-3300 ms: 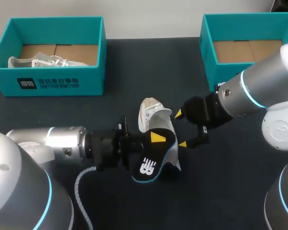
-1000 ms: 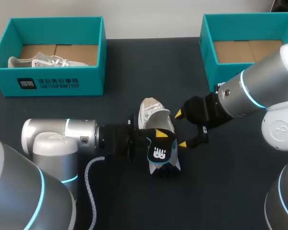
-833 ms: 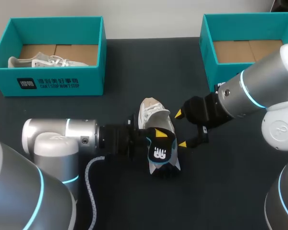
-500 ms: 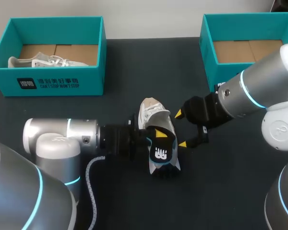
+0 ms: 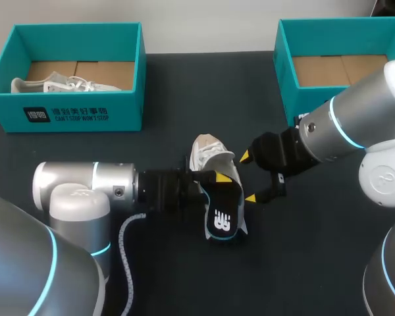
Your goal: Take the shoe out of the shoebox, open the shoe tongue, remove and reinsert the insole, then place the shoe into the shoebox
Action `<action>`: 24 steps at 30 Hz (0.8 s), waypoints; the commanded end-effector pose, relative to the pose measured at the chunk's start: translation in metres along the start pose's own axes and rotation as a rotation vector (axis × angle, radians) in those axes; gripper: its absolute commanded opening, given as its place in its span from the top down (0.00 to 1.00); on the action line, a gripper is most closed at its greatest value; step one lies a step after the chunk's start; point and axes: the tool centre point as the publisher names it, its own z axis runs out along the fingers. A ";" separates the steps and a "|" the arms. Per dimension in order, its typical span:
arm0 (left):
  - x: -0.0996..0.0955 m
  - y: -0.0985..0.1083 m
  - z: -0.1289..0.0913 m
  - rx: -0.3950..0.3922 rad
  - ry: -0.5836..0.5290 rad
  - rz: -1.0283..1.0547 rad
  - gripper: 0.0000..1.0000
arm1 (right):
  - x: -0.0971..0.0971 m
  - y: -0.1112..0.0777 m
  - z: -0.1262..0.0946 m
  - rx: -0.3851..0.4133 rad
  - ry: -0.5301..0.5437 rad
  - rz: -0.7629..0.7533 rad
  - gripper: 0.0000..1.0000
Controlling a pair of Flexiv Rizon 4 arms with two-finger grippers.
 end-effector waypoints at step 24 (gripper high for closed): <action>0.017 -0.036 -0.019 -0.031 -0.017 -0.070 1.00 | 0.001 0.001 0.001 0.001 -0.003 0.000 0.00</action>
